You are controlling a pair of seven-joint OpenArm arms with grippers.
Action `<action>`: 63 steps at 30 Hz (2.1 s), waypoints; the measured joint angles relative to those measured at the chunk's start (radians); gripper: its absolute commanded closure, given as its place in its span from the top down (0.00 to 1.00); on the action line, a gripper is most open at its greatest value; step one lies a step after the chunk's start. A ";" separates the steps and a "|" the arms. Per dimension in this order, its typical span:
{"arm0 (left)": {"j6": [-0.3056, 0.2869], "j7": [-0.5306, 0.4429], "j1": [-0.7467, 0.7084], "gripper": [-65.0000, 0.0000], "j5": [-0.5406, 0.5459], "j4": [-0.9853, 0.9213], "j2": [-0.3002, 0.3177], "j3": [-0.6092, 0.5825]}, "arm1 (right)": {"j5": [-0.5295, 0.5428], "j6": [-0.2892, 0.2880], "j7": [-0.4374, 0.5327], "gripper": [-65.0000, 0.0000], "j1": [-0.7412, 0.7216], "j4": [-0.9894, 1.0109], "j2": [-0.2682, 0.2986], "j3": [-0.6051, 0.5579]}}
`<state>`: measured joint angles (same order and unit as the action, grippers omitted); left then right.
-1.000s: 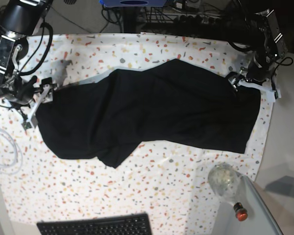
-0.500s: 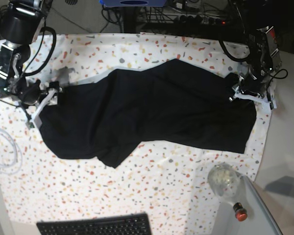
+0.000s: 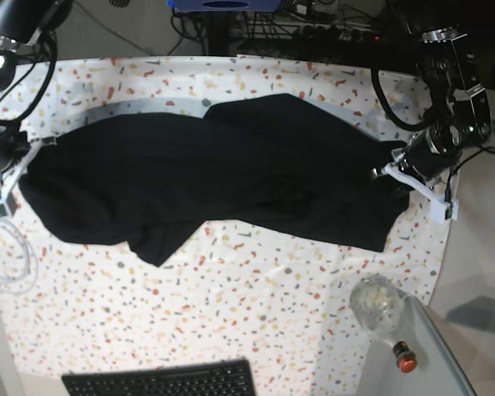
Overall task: Layout the t-shirt on the table in an organized manner, then fold the t-shirt properly
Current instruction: 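Pull the shirt edges with both grippers to spread the body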
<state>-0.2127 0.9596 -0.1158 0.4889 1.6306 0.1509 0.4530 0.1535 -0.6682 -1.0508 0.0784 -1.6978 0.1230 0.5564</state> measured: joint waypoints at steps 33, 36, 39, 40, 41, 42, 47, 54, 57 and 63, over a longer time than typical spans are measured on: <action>0.070 -0.549 0.101 1.00 -0.012 -0.290 -0.025 -0.265 | -0.169 0.021 0.207 0.79 -0.039 0.104 -0.035 -0.043; 0.085 -0.545 -0.021 1.00 -0.018 -0.227 -0.008 -0.257 | -0.135 0.025 0.198 0.79 0.002 0.103 -0.045 -0.051; 0.074 -0.552 -0.121 1.00 -0.013 -0.185 0.027 -0.257 | -0.116 0.030 0.221 0.79 -0.013 0.153 -0.062 -0.128; 0.078 -0.552 -0.147 1.00 -0.014 -0.180 0.035 -0.257 | -0.108 0.027 0.229 0.79 -0.022 0.185 -0.075 -0.145; 0.079 -0.552 -0.167 1.00 -0.014 -0.179 0.041 -0.257 | -0.106 0.024 0.251 0.79 -0.029 0.214 -0.082 -0.158; 0.078 -0.550 -0.184 1.00 -0.013 -0.179 0.049 -0.257 | -0.100 0.022 0.269 0.79 -0.039 0.249 -0.083 -0.165; 0.077 -0.553 -0.199 1.00 -0.015 -0.179 0.059 -0.258 | -0.121 0.032 0.299 0.72 -0.103 0.408 -0.063 -0.177; 0.074 -0.552 -0.174 1.00 -0.013 -0.208 0.053 -0.266 | -0.112 0.029 0.298 0.00 -0.106 0.411 -0.073 -0.174; 0.076 -0.555 -0.104 1.00 -0.015 -0.296 0.037 -0.264 | -0.112 0.029 0.298 0.00 -0.096 0.404 -0.071 -0.172; 0.075 -0.591 0.076 1.00 -0.026 -0.472 0.000 -0.267 | -0.121 0.023 0.252 0.00 -0.009 0.310 -0.068 -0.177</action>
<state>-0.1379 0.3687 -0.0395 0.4633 1.1584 0.1505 0.1864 0.0326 -0.6449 -0.7990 0.0696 -1.3880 0.0555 0.3790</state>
